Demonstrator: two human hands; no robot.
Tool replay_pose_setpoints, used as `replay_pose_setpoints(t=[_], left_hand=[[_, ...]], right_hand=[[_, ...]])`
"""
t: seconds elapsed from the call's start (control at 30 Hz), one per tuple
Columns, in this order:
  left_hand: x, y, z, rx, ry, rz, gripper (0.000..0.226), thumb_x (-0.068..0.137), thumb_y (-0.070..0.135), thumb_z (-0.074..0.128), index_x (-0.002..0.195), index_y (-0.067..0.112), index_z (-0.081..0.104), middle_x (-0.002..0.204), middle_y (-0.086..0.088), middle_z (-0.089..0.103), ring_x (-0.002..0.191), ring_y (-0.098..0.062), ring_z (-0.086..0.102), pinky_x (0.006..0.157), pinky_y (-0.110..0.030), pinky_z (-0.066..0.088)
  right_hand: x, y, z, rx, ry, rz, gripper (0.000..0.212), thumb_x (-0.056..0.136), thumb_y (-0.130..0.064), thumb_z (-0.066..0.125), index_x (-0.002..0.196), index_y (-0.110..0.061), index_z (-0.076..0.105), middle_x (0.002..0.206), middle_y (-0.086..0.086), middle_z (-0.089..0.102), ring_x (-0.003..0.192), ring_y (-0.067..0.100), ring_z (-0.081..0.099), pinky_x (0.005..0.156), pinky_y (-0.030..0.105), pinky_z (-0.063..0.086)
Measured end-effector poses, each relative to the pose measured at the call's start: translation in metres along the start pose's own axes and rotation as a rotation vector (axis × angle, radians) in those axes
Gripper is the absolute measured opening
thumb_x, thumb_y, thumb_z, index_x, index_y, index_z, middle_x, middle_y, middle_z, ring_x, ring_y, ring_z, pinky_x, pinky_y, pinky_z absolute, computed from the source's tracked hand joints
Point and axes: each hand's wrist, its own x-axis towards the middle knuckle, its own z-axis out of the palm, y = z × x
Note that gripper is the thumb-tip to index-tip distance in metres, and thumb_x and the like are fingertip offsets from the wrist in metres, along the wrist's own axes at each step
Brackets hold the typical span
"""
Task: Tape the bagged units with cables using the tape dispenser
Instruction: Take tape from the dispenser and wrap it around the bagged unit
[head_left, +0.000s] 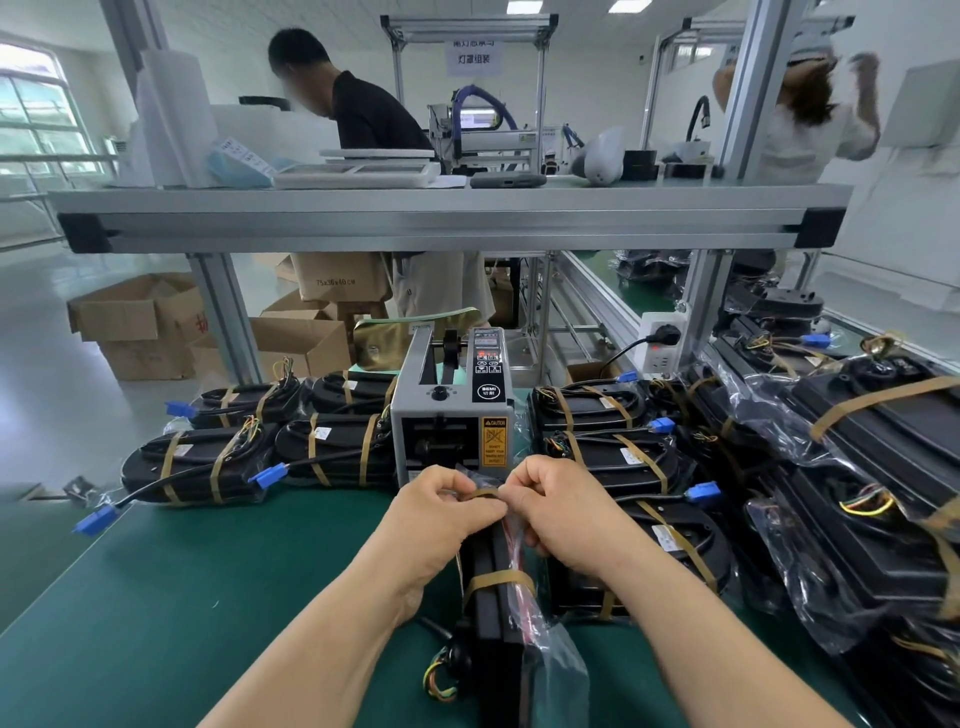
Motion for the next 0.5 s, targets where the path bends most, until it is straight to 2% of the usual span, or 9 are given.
replay_pose_setpoints(t=[0.13,0.2,0.27,0.33,0.37,0.43,0.5], left_hand=[[-0.010,0.005,-0.003,0.022,-0.026,-0.008,0.034,0.075,0.017,0.083,0.102,0.015,0.061,0.077,0.001,0.058,0.041,0.008,0.052,0.041,-0.010,0.039],[-0.015,0.006,-0.003,0.011,-0.015,-0.006,0.035,0.075,0.018,0.083,0.103,0.016,0.061,0.078,0.001,0.059,0.042,0.009,0.052,0.041,-0.010,0.039],[-0.021,0.006,-0.002,0.019,-0.014,0.016,0.032,0.076,0.020,0.080,0.103,0.020,0.062,0.073,0.004,0.058,0.045,0.007,0.053,0.043,-0.011,0.040],[-0.029,0.004,0.002,0.080,0.007,0.071,0.023,0.081,0.018,0.072,0.101,0.027,0.065,0.072,0.008,0.062,0.056,0.003,0.059,0.052,-0.016,0.047],[-0.034,0.003,0.002,0.112,-0.001,0.093,0.025,0.084,0.012,0.064,0.100,0.032,0.066,0.076,0.009,0.068,0.066,-0.002,0.064,0.062,-0.019,0.052],[-0.042,0.001,-0.001,0.083,-0.063,0.085,0.046,0.085,-0.001,0.046,0.100,0.034,0.071,0.087,0.007,0.076,0.087,-0.009,0.070,0.084,-0.027,0.057],[-0.045,-0.005,-0.008,-0.041,-0.151,0.052,0.058,0.083,-0.011,0.036,0.107,0.029,0.071,0.094,-0.002,0.077,0.094,-0.017,0.073,0.092,-0.033,0.056]], right_hand=[[-0.004,-0.001,0.001,-0.042,0.013,-0.002,0.016,0.098,-0.030,0.059,0.084,-0.023,0.061,0.073,-0.002,0.065,0.061,0.010,0.057,0.058,0.028,0.049],[-0.007,-0.002,0.005,-0.121,0.064,-0.006,0.019,0.095,-0.041,0.058,0.086,-0.025,0.061,0.078,-0.007,0.064,0.070,0.009,0.057,0.070,0.034,0.052],[-0.009,-0.007,0.008,-0.117,0.099,0.025,0.033,0.088,-0.059,0.059,0.089,-0.026,0.060,0.085,-0.008,0.065,0.079,0.011,0.060,0.081,0.037,0.053],[-0.010,-0.013,0.010,-0.130,0.065,0.056,0.051,0.079,-0.074,0.056,0.098,-0.026,0.057,0.094,-0.008,0.065,0.086,0.011,0.062,0.080,0.033,0.053],[-0.011,-0.016,0.009,-0.172,0.017,0.057,0.059,0.076,-0.078,0.054,0.105,-0.026,0.054,0.100,-0.008,0.065,0.088,0.009,0.061,0.078,0.030,0.052],[-0.013,-0.021,0.009,-0.320,-0.103,0.043,0.076,0.075,-0.084,0.048,0.125,-0.027,0.047,0.118,-0.006,0.063,0.099,0.008,0.059,0.078,0.028,0.046],[-0.016,-0.023,0.008,-0.478,-0.189,0.022,0.089,0.080,-0.082,0.048,0.145,-0.021,0.036,0.138,0.002,0.056,0.117,0.017,0.056,0.089,0.031,0.043]])
